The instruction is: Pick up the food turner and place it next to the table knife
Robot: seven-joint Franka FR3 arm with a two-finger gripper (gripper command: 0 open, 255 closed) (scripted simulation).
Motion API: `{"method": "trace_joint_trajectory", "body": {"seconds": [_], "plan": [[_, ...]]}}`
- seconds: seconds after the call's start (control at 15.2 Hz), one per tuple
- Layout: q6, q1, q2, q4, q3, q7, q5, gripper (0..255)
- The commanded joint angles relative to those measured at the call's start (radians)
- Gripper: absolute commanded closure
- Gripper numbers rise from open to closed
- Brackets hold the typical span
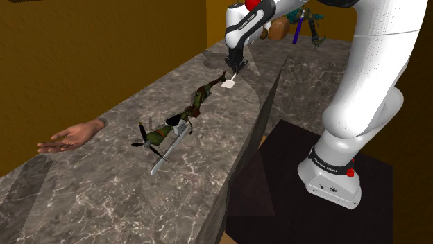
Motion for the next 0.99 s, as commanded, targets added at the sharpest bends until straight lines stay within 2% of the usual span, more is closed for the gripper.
{"method": "trace_joint_trajectory", "body": {"seconds": [0.0, 0.92], "plan": [[0.0, 0.0, 0.0, 0.0, 0.0, 0.0, 0.0, 255], [-0.148, -0.002, -0.083, 0.068, 0.01, -0.045, 0.034, 255]]}}
